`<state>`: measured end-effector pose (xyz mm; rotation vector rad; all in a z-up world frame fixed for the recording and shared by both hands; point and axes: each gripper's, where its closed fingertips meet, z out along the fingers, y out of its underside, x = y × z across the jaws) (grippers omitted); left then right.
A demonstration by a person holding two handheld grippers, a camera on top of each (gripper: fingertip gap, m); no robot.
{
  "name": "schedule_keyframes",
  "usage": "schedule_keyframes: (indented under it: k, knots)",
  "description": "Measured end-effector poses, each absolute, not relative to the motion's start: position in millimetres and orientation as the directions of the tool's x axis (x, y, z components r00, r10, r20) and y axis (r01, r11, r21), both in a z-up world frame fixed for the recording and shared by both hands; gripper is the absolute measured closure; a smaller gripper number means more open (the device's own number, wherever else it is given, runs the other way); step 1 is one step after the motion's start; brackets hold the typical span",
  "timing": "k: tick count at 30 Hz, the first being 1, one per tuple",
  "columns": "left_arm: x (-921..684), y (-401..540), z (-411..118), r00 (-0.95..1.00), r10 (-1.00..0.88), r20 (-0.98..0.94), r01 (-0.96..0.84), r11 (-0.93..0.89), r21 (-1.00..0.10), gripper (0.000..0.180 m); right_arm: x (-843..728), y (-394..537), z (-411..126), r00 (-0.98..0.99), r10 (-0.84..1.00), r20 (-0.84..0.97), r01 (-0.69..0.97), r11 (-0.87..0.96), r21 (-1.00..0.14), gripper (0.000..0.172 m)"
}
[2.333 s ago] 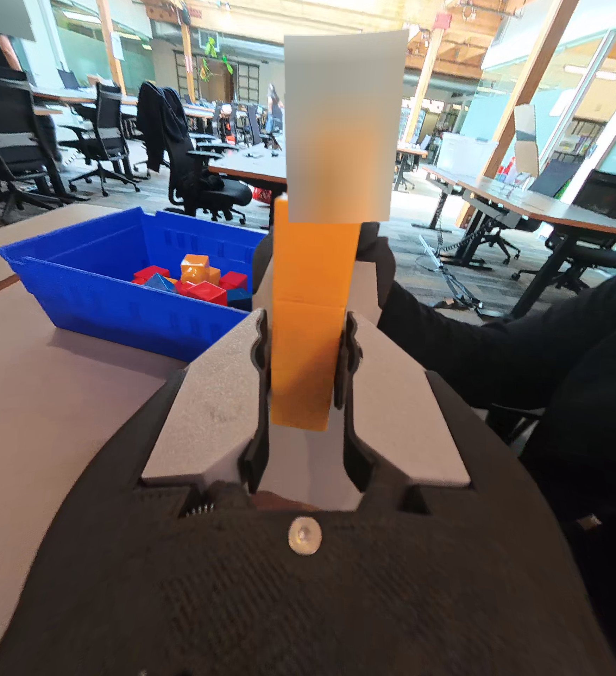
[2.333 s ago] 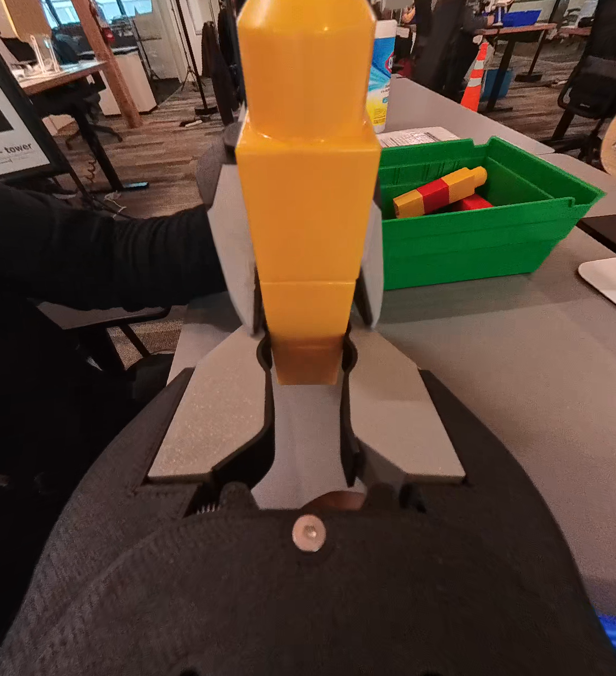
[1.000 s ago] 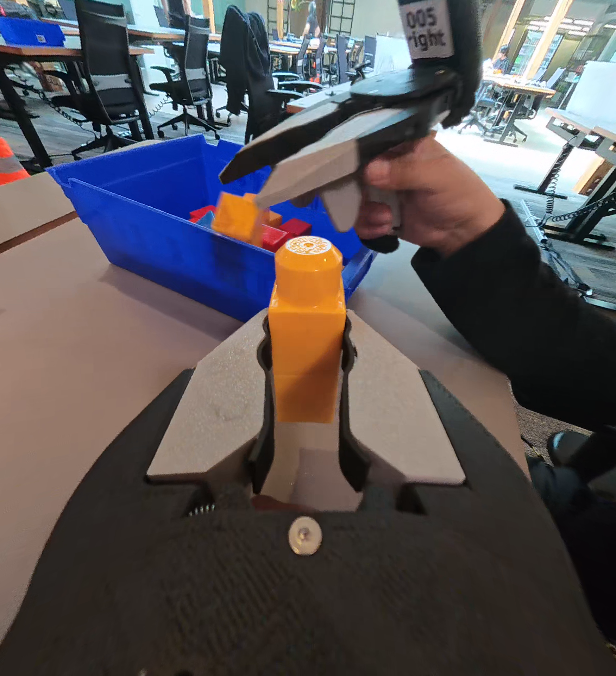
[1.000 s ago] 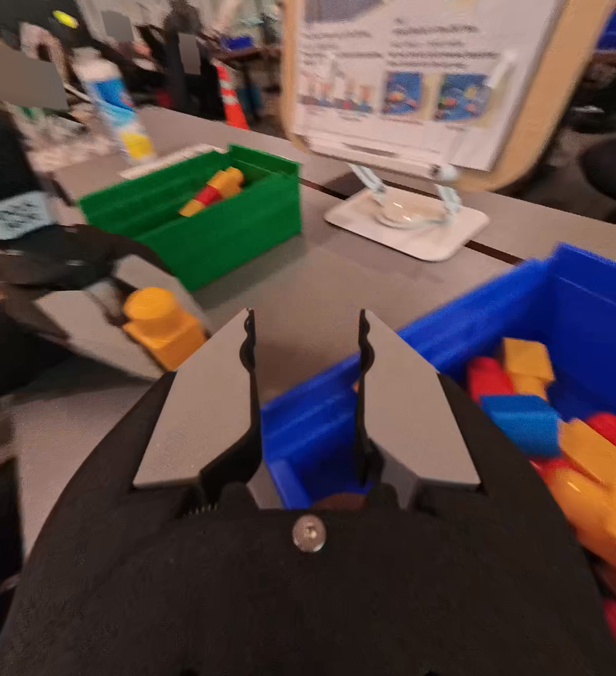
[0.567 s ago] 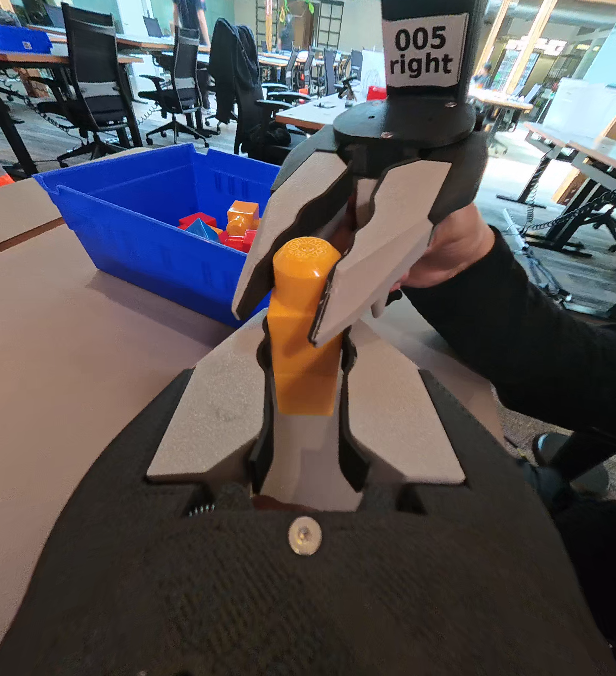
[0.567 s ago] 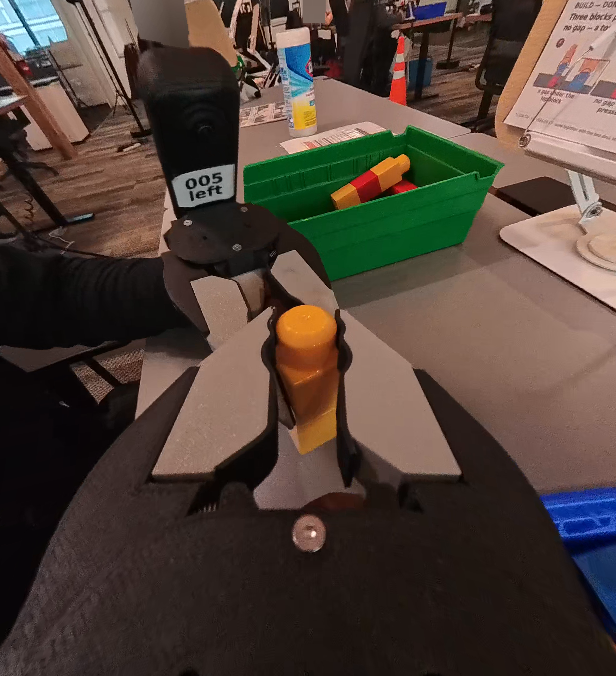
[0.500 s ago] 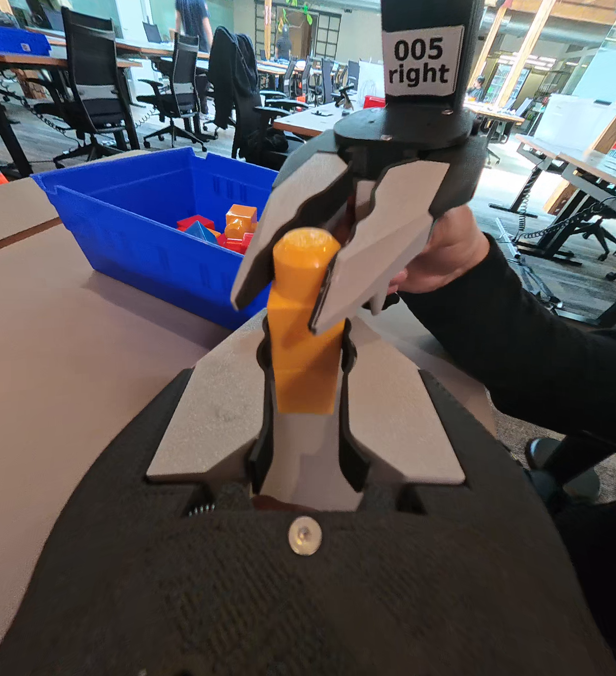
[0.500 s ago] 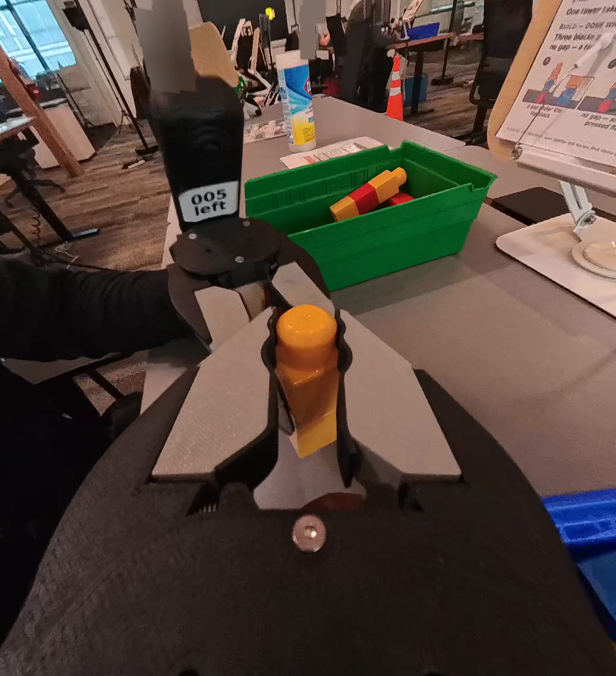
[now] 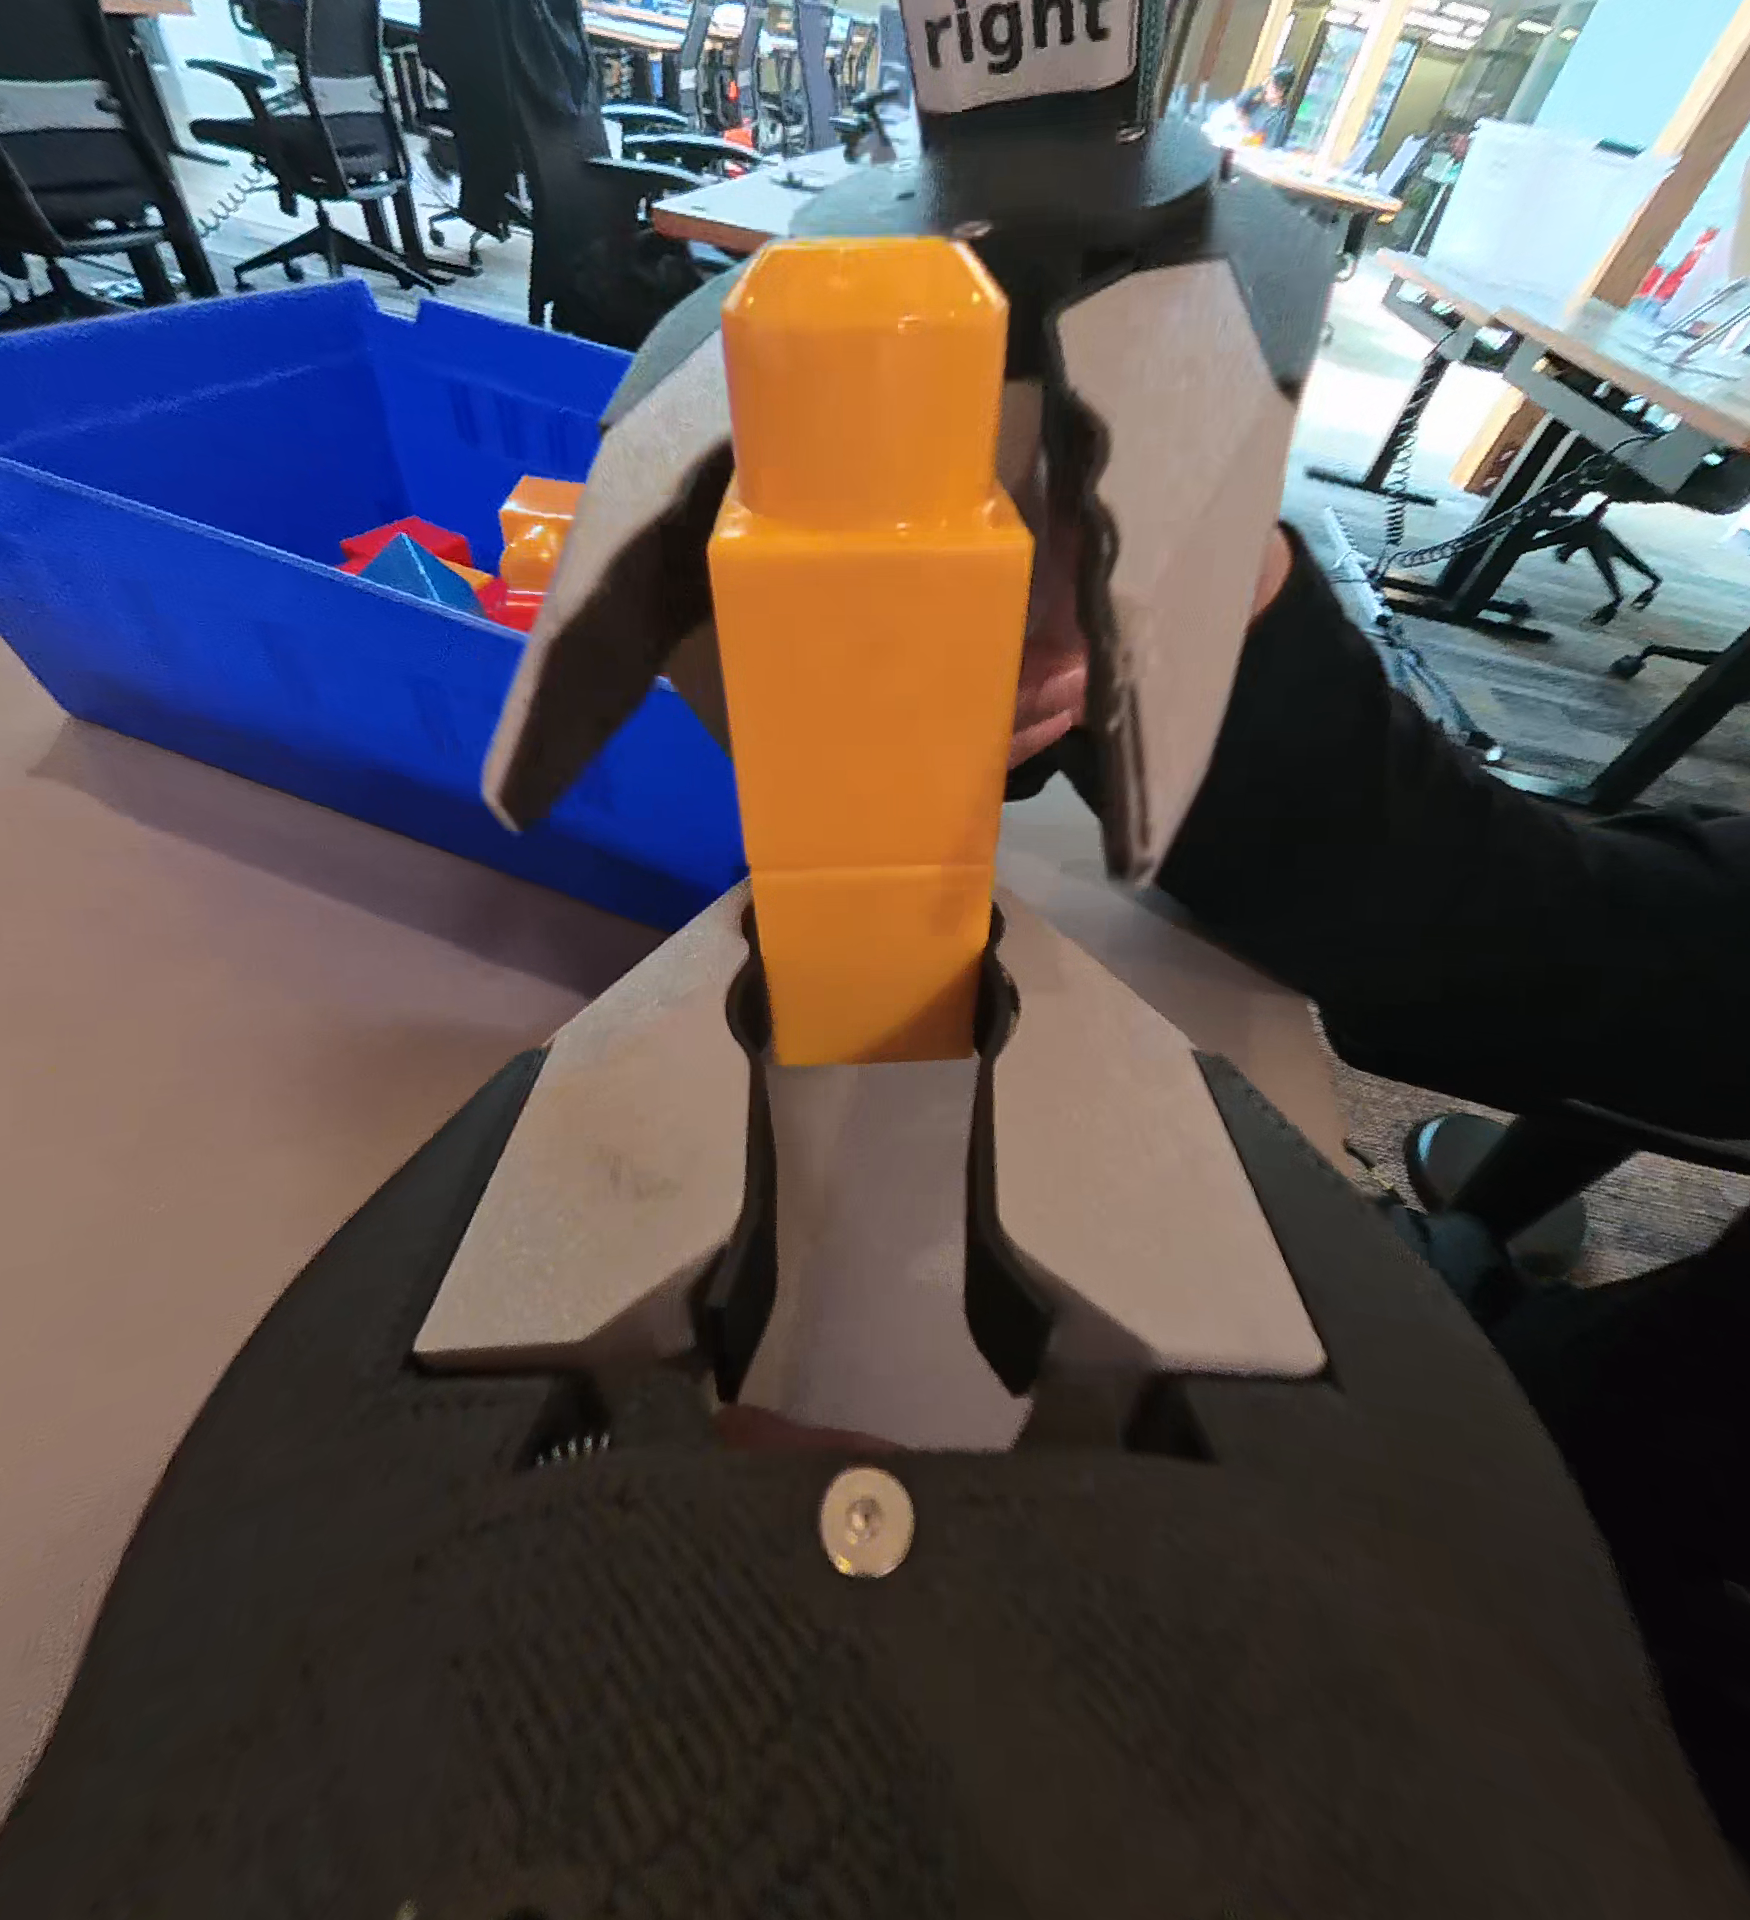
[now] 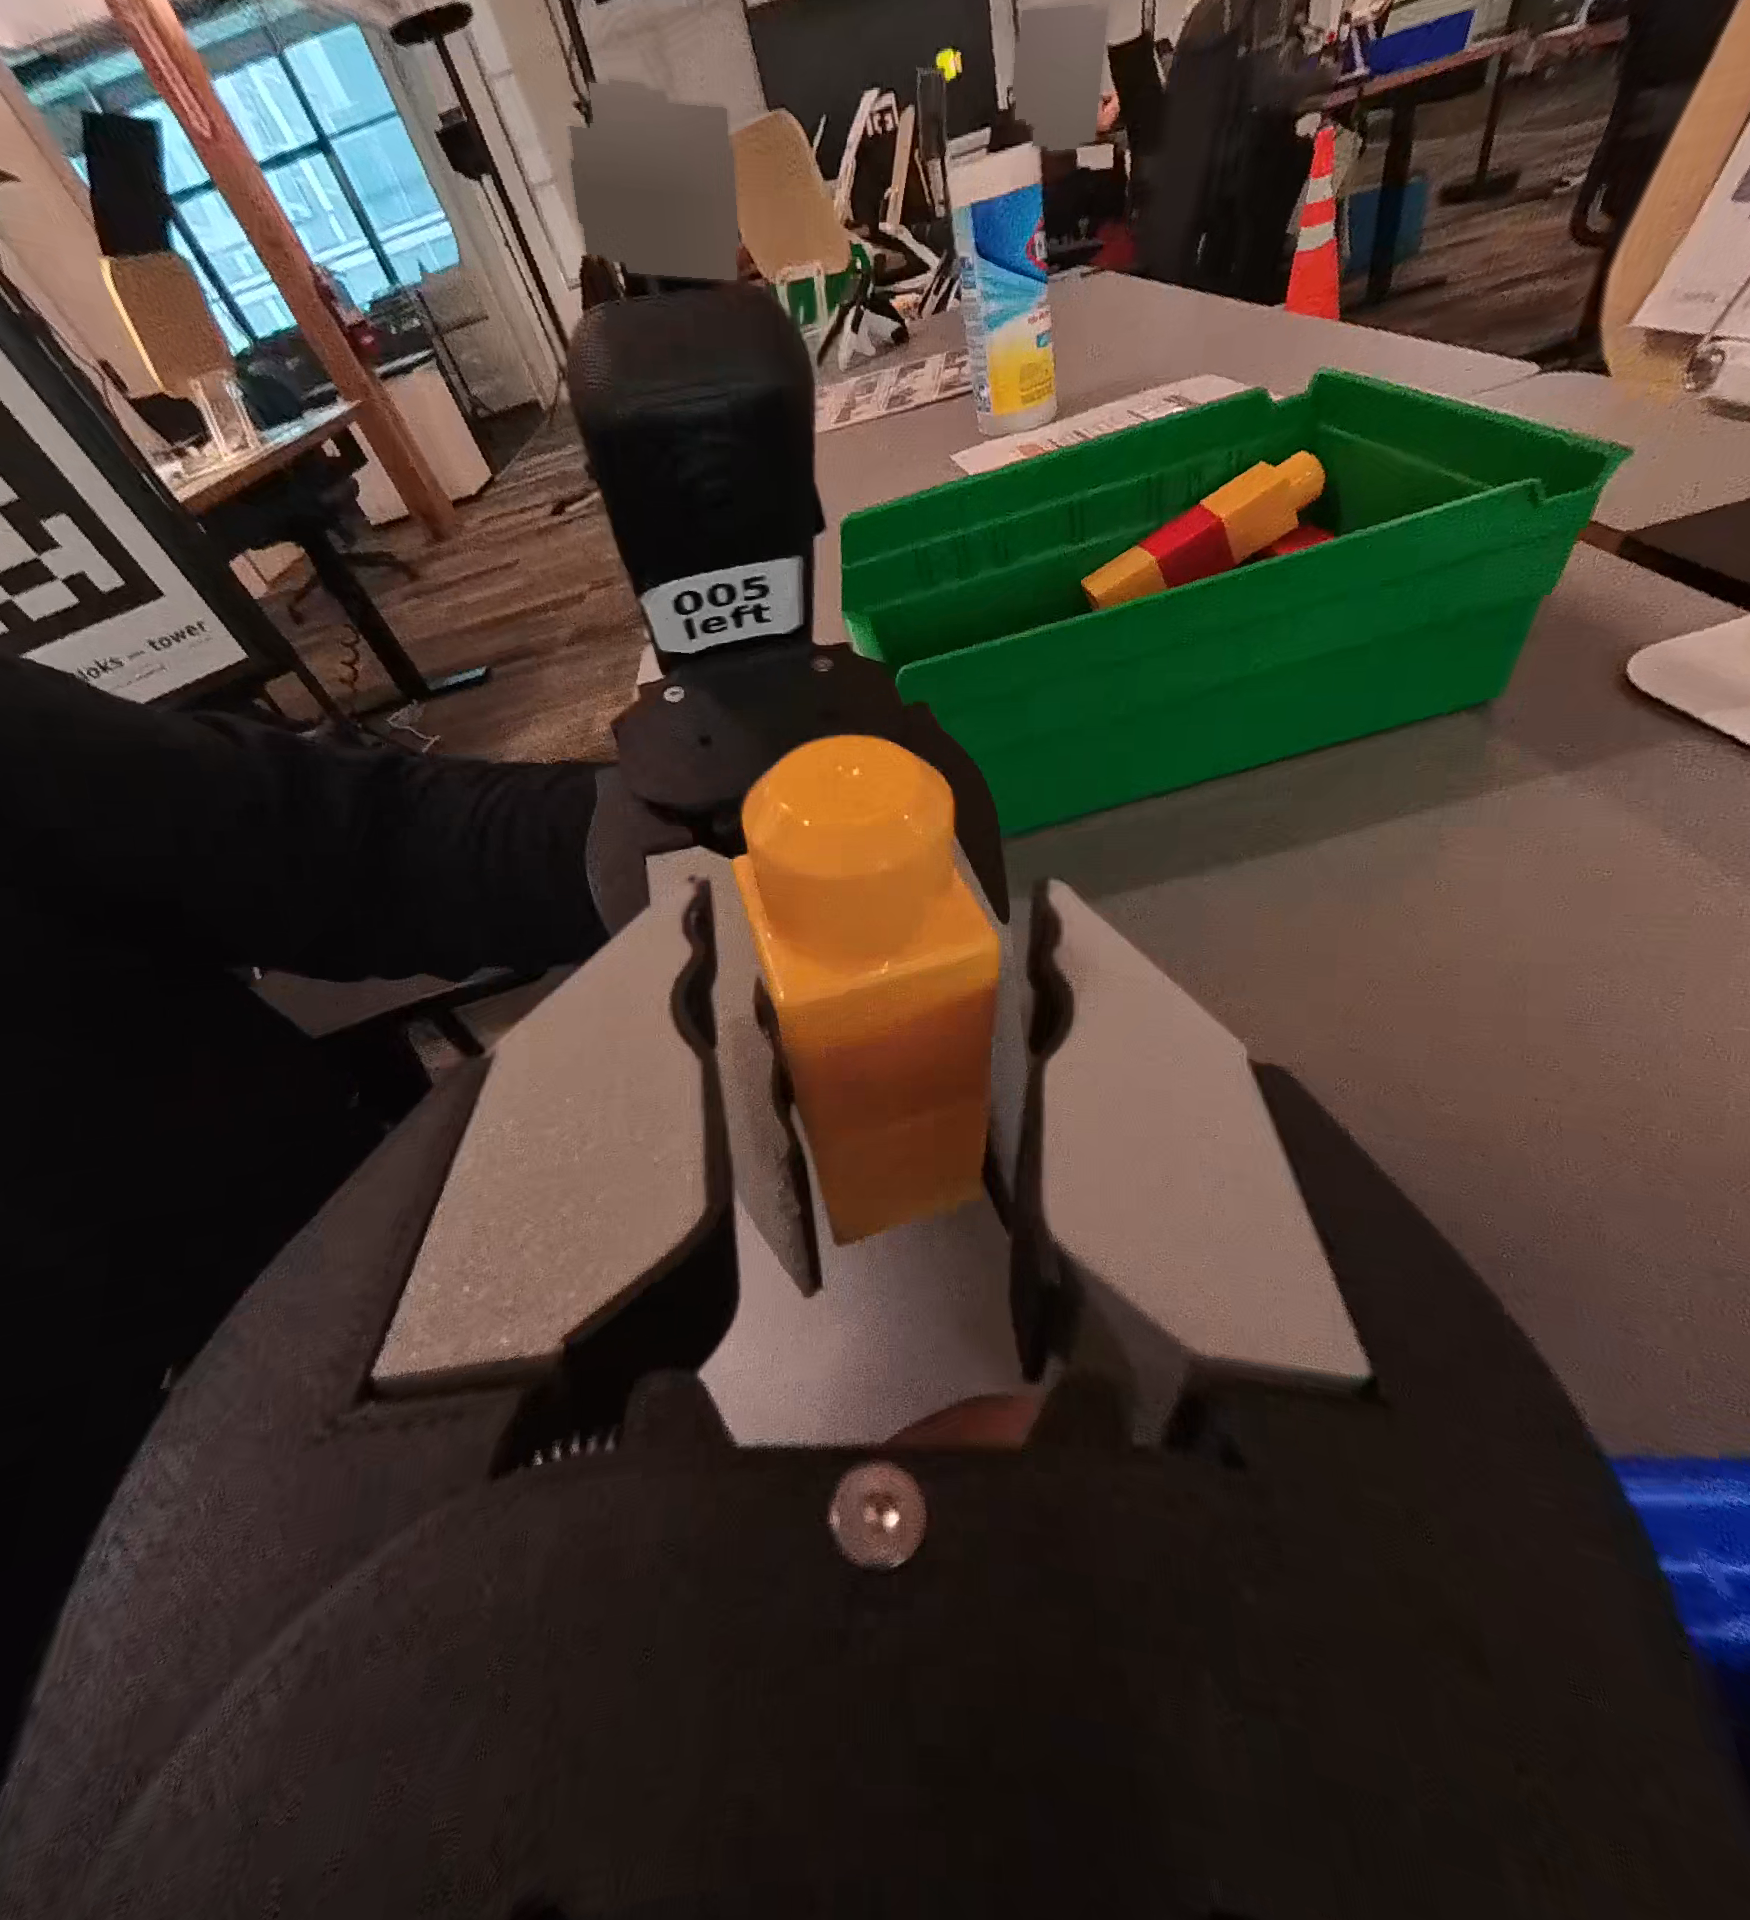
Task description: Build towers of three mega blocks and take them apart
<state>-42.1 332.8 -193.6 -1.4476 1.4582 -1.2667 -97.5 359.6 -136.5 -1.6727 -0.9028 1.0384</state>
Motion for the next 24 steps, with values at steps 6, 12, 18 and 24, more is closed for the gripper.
schedule_keyframes:
  k: [6, 12, 18, 24]
  knots:
    - [-42, 358, -192, 0.039, -0.993, 0.108, -0.265, -0.115, -0.957, 0.145, -96, 388, -128, 0.536, 0.826, -0.177, 0.056, -0.243, -0.968, 0.128]
    - [-44, 378, -219, 0.161, -0.986, -0.043, -0.379, -0.022, -0.925, 0.146, 4, 419, -71, 0.963, 0.194, 0.188, 0.173, 0.093, -0.981, 0.135]
    - [-41, 359, -209, 0.025, -0.995, 0.098, -0.307, -0.101, -0.946, 0.146, 94, 436, -161, 0.984, 0.174, 0.038, 0.104, -0.391, -0.915, 0.132]
    - [-42, 344, -191, -0.066, -0.988, 0.141, -0.229, -0.122, -0.966, 0.146, -23, 392, -125, 0.596, 0.752, -0.28, -0.037, -0.323, -0.946, 0.113]
